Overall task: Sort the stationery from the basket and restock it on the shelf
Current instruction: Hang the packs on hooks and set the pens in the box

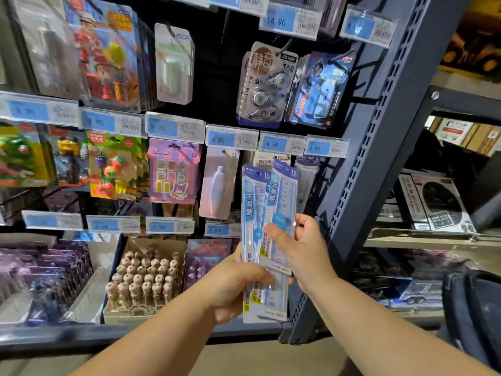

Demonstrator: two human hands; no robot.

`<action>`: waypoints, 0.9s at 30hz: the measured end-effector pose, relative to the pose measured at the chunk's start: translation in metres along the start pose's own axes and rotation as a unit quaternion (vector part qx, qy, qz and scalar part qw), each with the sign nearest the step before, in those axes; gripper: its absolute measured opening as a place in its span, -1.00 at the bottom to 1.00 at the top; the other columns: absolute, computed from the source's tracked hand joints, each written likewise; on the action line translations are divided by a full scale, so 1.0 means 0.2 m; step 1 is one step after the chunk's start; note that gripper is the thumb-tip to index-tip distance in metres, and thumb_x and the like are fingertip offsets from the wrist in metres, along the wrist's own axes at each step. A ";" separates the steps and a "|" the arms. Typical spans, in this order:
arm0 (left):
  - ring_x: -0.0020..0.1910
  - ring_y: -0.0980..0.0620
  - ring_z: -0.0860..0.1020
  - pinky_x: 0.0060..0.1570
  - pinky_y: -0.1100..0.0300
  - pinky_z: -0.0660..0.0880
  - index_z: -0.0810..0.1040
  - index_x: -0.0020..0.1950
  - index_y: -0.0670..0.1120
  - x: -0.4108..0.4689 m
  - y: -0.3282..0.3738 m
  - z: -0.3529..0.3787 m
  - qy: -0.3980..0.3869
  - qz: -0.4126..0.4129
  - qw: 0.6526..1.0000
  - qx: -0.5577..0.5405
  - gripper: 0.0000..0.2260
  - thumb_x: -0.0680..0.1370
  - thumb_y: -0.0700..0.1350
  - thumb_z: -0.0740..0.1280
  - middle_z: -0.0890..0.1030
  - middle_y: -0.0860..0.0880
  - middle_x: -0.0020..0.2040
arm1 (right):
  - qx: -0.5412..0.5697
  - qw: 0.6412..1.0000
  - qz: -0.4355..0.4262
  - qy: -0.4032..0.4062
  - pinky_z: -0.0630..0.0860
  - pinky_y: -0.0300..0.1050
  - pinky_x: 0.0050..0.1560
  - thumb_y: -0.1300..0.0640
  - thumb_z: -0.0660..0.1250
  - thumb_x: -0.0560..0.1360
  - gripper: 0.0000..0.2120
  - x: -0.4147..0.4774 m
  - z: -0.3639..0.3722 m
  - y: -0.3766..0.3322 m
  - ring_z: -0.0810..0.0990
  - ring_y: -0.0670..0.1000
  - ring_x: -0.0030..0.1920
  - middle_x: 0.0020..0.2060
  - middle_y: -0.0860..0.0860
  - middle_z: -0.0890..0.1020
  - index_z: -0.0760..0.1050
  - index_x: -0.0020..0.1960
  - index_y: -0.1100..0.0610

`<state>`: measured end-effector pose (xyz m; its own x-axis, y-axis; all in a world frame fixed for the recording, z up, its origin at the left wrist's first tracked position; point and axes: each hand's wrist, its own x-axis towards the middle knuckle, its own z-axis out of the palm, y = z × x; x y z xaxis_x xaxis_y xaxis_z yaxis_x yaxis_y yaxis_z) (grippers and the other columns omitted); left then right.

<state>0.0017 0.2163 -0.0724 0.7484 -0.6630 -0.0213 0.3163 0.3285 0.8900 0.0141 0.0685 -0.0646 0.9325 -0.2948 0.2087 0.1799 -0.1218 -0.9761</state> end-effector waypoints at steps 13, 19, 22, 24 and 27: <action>-0.04 -0.21 0.66 0.08 -0.20 0.56 0.49 0.24 -0.09 -0.01 -0.03 0.00 -0.001 -0.020 1.000 -0.015 -0.43 0.25 -0.41 0.28 0.66 -0.27 0.01 | -0.080 0.993 -0.038 0.073 0.64 -0.07 -0.12 0.07 0.60 0.29 -0.51 -0.01 -0.02 -0.03 0.68 -0.06 -0.08 -0.04 -0.04 0.64 0.37 0.06 -0.04; -0.07 -0.20 0.66 -0.10 -0.15 0.62 0.50 0.27 -0.06 -0.01 -0.01 -0.03 0.013 -0.012 1.000 -0.003 -0.40 0.25 -0.40 0.29 0.67 -0.25 0.01 | 0.110 0.993 0.014 0.033 0.66 0.01 -0.14 0.28 0.38 0.50 -0.69 0.04 -0.07 -0.06 0.71 0.06 -0.08 0.02 0.13 0.67 0.41 0.21 0.21; -0.08 -0.20 0.65 -0.13 -0.15 0.63 0.50 0.25 -0.06 0.00 0.00 -0.04 0.029 -0.007 1.000 0.006 -0.41 0.24 -0.39 0.29 0.67 -0.27 0.01 | 0.150 0.988 0.028 0.015 0.64 0.05 -0.05 0.26 0.26 0.58 -0.80 0.07 -0.13 -0.06 0.69 0.04 -0.07 0.01 0.09 0.68 0.44 0.20 0.15; -0.08 -0.21 0.65 -0.15 -0.13 0.63 0.50 0.23 -0.06 0.00 0.00 -0.05 0.040 -0.007 0.999 0.000 -0.42 0.24 -0.39 0.29 0.66 -0.28 0.01 | 0.145 0.988 0.048 0.011 0.61 0.08 0.00 0.23 0.21 0.62 -0.80 0.08 -0.17 -0.05 0.68 0.03 -0.04 0.02 0.06 0.68 0.46 0.21 0.07; -0.06 -0.22 0.66 -0.16 -0.11 0.63 0.47 0.26 -0.07 0.01 -0.01 -0.06 0.038 -0.002 0.999 -0.013 -0.41 0.25 -0.41 0.30 0.65 -0.30 0.04 | 0.116 0.991 0.070 0.014 0.59 0.07 0.01 0.20 0.18 0.64 -0.79 0.10 -0.24 0.00 0.66 0.04 0.01 0.04 0.04 0.67 0.49 0.19 -0.01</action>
<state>0.0104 0.2229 -0.0791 0.7883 -0.6123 -0.0609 0.3349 0.3440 0.8772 0.0189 0.0175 -0.0574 0.9448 -0.3206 0.0678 0.1188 0.1422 -0.9827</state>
